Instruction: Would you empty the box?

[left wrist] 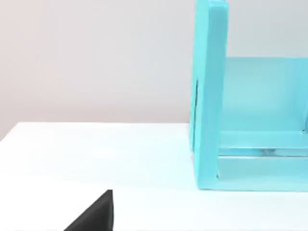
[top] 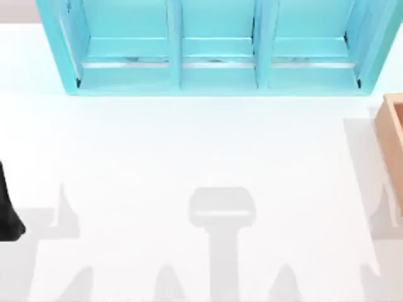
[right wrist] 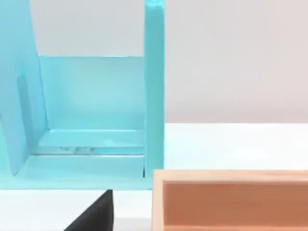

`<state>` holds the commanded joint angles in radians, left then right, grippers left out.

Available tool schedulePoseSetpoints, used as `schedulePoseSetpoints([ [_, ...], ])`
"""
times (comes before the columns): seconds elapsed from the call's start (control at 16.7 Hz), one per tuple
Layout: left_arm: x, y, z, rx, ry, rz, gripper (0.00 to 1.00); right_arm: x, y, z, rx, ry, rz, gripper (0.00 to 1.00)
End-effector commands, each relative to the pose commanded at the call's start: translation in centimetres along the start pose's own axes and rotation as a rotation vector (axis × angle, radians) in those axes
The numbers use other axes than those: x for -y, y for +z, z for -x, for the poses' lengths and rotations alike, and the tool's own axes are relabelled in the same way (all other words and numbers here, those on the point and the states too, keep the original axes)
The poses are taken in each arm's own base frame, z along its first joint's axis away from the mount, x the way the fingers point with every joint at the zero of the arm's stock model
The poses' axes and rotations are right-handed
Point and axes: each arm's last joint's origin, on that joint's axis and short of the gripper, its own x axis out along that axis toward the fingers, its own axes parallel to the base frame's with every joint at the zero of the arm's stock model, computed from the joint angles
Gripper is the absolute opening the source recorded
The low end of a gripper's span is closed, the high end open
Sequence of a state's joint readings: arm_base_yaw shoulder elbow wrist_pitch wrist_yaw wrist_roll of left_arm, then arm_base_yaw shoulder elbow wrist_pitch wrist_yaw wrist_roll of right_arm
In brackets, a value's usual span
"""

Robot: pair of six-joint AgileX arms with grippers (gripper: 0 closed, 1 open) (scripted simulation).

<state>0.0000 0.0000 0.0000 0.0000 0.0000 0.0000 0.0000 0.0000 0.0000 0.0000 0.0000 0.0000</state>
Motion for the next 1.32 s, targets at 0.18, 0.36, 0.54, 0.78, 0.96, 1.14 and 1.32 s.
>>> schedulePoseSetpoints([
  [0.18, 0.0, 0.0, 0.0, 0.000, 0.000, 0.000, 1.00, 0.0, 0.2, 0.0, -0.012, -0.004, 0.004, 1.00],
  [0.36, 0.0, 0.0, 0.0, 0.000, 0.000, 0.000, 1.00, 0.3, 1.6, -0.1, -0.108, -0.032, 0.031, 1.00],
  [0.54, 0.0, 0.0, 0.0, 0.000, 0.000, 0.000, 1.00, 0.9, 3.8, -0.9, -0.298, -0.071, 0.070, 1.00],
  [0.78, 0.0, 0.0, 0.0, 0.000, 0.000, 0.000, 1.00, 2.3, 6.8, -3.6, -0.647, -0.110, 0.107, 1.00],
  [0.96, 0.0, 0.0, 0.0, 0.000, 0.000, 0.000, 1.00, 4.1, 8.3, -6.8, -0.933, -0.114, 0.108, 1.00],
  [1.14, 0.0, 0.0, 0.0, 0.000, 0.000, 0.000, 1.00, 6.3, 8.6, -10.3, -1.199, -0.091, 0.082, 1.00],
  [1.32, 0.0, 0.0, 0.0, 0.000, 0.000, 0.000, 1.00, 8.5, 8.1, -13.1, -1.409, -0.053, 0.041, 1.00],
])
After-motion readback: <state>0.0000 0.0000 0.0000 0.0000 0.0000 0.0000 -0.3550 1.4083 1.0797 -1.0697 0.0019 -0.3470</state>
